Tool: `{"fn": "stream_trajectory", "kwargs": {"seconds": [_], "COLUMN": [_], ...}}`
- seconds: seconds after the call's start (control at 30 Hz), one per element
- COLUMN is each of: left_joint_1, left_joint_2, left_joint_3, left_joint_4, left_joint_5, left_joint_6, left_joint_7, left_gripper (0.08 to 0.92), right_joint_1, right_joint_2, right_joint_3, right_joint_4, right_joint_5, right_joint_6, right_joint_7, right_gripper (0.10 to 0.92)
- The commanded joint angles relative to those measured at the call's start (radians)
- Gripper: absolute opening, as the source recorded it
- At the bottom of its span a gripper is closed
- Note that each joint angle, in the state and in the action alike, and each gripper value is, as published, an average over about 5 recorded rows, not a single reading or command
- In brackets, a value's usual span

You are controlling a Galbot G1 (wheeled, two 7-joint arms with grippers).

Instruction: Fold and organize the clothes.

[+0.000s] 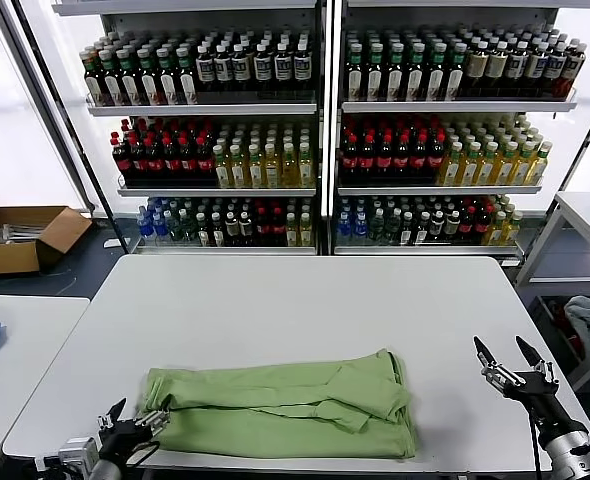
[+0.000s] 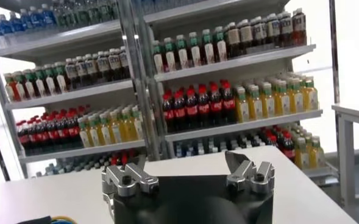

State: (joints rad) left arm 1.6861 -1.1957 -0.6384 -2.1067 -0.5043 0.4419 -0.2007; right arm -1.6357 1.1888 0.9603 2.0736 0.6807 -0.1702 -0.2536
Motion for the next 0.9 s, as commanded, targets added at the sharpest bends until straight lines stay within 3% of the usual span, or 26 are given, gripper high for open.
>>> {"fn": "stream_trajectory", "kwargs": {"seconds": [0.03,0.47,0.63,0.8,0.9], "left_joint_1": [0.008,0.009,-0.025,-0.069,-0.077], "left_joint_2": [-0.056,-0.054,0.030,0.125,0.177], "left_joint_3": [0.080,0.084,-0.008,-0.214,-0.334], "left_joint_4": [0.015,0.012,-0.004,0.003,0.027], "left_joint_5": [0.055,0.087,0.057,-0.013,-0.084], "left_joint_6": [-0.004,-0.049,-0.063,-0.073,-0.062], "left_joint_7": [-0.056,-0.011,-0.002,-0.009,0.011], "left_gripper": [0.790,0.421,0.283,0.138,0.092], "right_joint_1": [0.004,0.004,0.007,0.016,0.017], "right_joint_2": [-0.006,0.002,0.005,0.012,0.014], "right_joint_3": [0.011,0.000,-0.007,-0.024,-0.031], "right_joint_4": [-0.010,0.007,0.010,0.014,0.017], "right_joint_5": [0.014,0.040,0.040,0.041,0.040], "right_joint_6": [0.020,0.017,0.016,0.012,0.010], "right_joint_7": [-0.006,-0.028,-0.028,-0.028,-0.027], "right_gripper": [0.823,0.823,0.823,0.823,0.823]}}
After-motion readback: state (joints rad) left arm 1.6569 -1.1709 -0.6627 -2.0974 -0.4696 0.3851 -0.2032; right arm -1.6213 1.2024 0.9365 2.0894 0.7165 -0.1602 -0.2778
